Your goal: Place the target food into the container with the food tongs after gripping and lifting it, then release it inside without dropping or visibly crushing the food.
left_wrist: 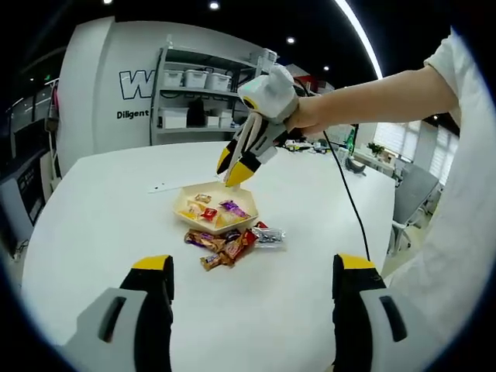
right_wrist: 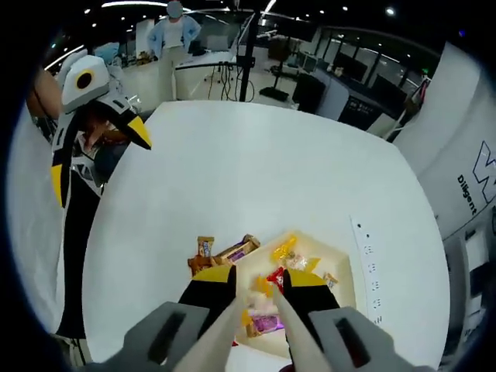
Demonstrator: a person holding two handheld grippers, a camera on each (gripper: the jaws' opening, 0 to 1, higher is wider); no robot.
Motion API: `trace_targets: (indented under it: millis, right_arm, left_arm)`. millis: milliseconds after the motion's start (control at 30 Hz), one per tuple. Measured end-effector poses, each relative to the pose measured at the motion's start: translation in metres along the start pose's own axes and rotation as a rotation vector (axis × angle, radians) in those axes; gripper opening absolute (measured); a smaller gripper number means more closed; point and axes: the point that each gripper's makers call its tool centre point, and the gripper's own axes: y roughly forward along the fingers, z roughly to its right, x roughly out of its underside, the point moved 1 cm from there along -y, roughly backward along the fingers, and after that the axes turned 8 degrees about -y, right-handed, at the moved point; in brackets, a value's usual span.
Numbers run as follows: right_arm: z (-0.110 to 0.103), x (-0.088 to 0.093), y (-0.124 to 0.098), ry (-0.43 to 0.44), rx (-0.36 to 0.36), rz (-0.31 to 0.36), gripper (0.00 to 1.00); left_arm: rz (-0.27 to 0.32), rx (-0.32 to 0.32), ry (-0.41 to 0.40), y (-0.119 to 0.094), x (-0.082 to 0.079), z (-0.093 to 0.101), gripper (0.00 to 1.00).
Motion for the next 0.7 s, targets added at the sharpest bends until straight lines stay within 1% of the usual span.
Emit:
trace_targets:
  millis: [233, 433, 700]
  right_arm:
    - [0.001, 0.001, 0.000, 0.004, 0.000, -0.002, 0.19]
    - [-0.004, 0.005, -0.002, 0.017, -0.007, -0.007, 0.19]
    - [-0.014, 0.016, -0.005, 0.040, -0.008, -0.020, 0.19]
  left_arm:
    - [-0.002, -0.001, -0.001, 0.001, 0.001, -0.002, 0.81]
    - [-0.002, 0.003, 0.002, 0.002, 0.001, -0.001, 0.81]
    - [-0.004, 0.008, 0.008, 0.001, 0.002, 0.003, 0.81]
